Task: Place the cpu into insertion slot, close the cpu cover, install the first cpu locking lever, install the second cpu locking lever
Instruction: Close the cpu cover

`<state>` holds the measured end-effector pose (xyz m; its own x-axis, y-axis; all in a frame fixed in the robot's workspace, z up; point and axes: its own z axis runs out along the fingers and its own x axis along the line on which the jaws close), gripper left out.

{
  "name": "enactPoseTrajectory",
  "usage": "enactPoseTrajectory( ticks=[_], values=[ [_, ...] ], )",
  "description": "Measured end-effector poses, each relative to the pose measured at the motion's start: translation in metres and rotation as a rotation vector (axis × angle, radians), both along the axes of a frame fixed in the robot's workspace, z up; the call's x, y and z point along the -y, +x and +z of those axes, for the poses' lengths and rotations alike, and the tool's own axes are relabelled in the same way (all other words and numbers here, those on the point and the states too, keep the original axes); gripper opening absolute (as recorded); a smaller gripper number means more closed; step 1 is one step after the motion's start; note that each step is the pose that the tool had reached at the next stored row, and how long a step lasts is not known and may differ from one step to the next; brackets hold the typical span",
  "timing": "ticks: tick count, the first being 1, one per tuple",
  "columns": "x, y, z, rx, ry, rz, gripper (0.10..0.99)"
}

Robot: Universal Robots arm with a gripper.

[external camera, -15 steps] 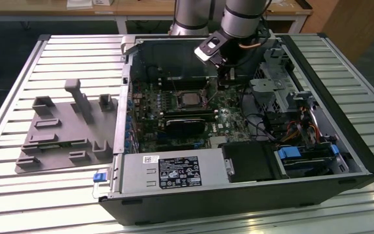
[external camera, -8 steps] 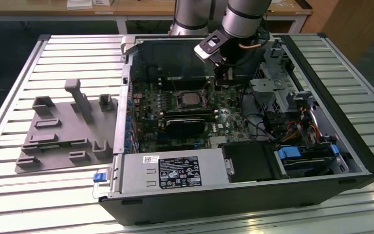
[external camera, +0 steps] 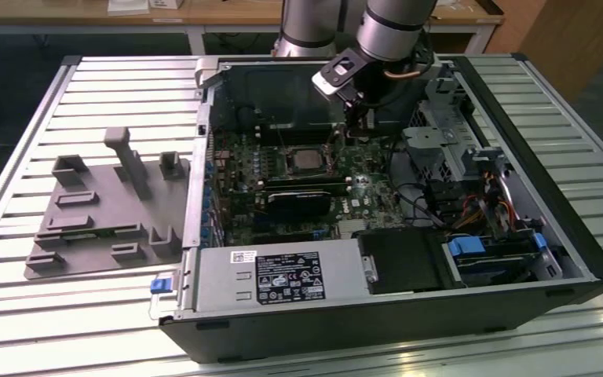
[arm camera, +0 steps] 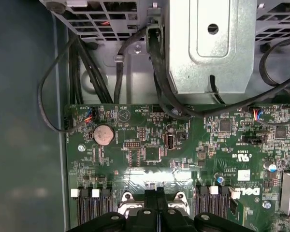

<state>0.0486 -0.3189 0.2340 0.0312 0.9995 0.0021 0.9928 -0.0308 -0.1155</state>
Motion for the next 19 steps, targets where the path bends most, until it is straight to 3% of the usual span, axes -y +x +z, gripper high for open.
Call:
enactPoseTrajectory(
  ticks=[9,17,18,19],
  values=[
    [0.0,-0.0174,0.0001,0.0042,0.0,0.0,0.102],
    [0.0,-0.0238,0.0001,0.006,0.0,0.0,0.102],
    [0.0,-0.0242,0.0001,0.0067,0.0,0.0,0.102],
    [0.0,-0.0251,0.0001,0.0104,0.0,0.0,0.102]
  ],
)
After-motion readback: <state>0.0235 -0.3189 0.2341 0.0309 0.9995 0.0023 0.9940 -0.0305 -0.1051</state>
